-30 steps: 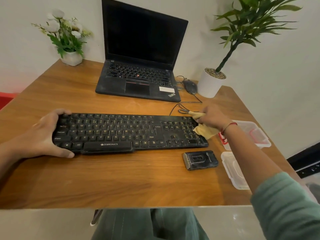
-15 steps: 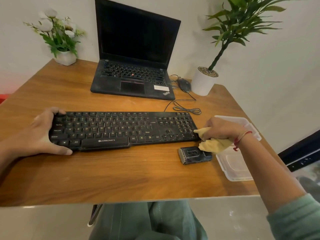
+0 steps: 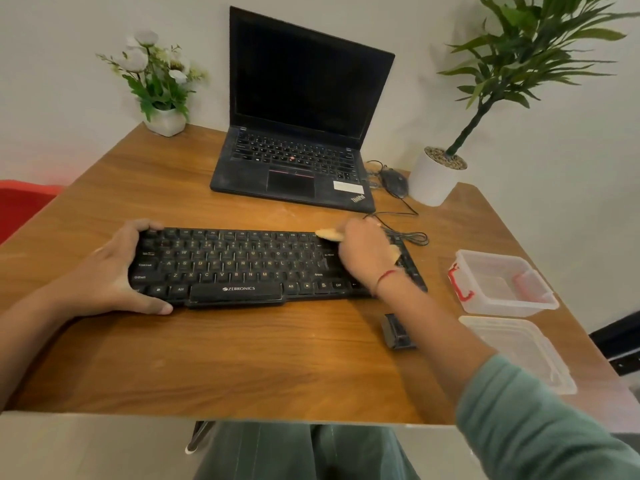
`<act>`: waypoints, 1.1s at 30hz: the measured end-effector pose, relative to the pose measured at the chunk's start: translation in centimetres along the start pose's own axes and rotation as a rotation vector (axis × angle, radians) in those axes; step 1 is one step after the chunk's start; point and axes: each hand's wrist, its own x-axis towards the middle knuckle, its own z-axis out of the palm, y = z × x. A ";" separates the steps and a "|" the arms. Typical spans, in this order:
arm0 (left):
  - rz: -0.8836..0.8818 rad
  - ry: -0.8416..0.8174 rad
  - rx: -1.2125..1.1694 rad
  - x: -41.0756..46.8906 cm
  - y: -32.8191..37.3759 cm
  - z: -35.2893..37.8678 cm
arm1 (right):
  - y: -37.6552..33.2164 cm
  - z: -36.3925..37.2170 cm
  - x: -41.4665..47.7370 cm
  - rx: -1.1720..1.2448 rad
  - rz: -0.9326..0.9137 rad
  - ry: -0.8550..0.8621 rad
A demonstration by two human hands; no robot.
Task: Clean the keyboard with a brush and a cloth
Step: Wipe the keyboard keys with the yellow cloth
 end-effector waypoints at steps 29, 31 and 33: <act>-0.035 -0.005 0.062 0.1 0.3 0.1 | -0.4 -0.1 -0.6 -0.234 0.143 0.023; -0.043 -0.011 0.064 0.0 0.4 0.1 | -2.7 0.4 -1.3 -0.188 0.057 0.018; -0.046 -0.016 0.066 0.0 0.5 0.0 | -3.4 0.7 -1.7 -0.118 -0.019 0.030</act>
